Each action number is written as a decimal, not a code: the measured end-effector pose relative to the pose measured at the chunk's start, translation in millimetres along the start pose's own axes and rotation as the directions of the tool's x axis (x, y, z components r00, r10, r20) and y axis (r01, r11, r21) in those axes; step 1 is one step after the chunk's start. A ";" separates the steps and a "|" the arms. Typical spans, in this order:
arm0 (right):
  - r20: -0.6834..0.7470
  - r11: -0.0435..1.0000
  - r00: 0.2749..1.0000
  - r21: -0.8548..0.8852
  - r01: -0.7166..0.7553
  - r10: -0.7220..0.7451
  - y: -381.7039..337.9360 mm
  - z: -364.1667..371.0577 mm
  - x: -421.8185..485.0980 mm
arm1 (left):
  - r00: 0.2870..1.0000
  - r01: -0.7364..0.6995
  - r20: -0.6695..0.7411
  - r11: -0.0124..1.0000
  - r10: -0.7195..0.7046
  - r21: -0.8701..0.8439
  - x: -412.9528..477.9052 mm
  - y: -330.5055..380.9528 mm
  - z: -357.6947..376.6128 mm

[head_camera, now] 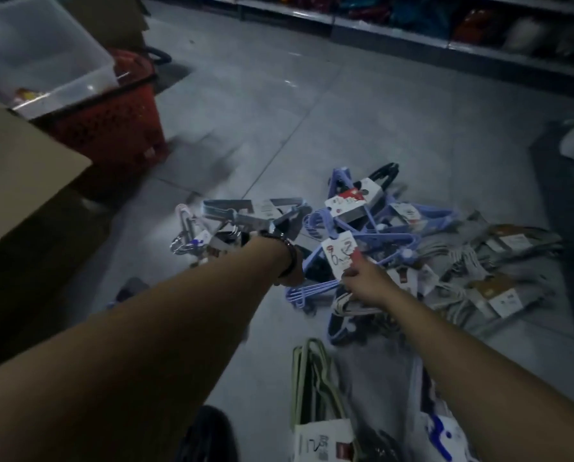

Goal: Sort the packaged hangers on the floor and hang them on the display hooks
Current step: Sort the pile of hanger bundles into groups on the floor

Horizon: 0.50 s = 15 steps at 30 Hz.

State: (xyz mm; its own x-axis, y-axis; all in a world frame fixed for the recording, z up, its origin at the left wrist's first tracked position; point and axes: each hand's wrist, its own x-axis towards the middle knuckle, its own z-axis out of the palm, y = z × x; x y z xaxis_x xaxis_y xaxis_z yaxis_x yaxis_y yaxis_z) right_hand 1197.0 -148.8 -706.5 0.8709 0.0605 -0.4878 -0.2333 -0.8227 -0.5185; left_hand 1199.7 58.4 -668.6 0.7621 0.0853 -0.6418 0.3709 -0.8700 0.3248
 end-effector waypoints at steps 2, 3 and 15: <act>-0.042 0.998 0.998 0.043 -0.040 0.041 28.8 0.1 6.1 | 0.997 -0.076 0.011 0.988 0.075 0.134 9.3 18.1 13.3; -0.036 0.998 0.998 0.042 -0.053 0.055 40.0 -0.7 11.1 | 0.990 -0.143 0.020 0.968 0.142 0.204 18.2 25.4 24.4; 0.090 0.229 0.885 0.949 -0.215 0.456 85.8 -28.9 101.3 | 0.964 -0.204 0.097 0.922 0.248 -0.328 72.4 80.8 95.5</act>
State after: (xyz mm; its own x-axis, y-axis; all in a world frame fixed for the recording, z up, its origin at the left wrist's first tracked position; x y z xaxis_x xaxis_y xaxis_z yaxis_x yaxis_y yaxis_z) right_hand 1277.7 -229.6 -780.1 0.6254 -0.2709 -0.7317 -0.6513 0.3352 -0.6808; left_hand 1234.2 -52.1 -755.2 0.7752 -0.1804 -0.6054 0.3607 -0.6604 0.6586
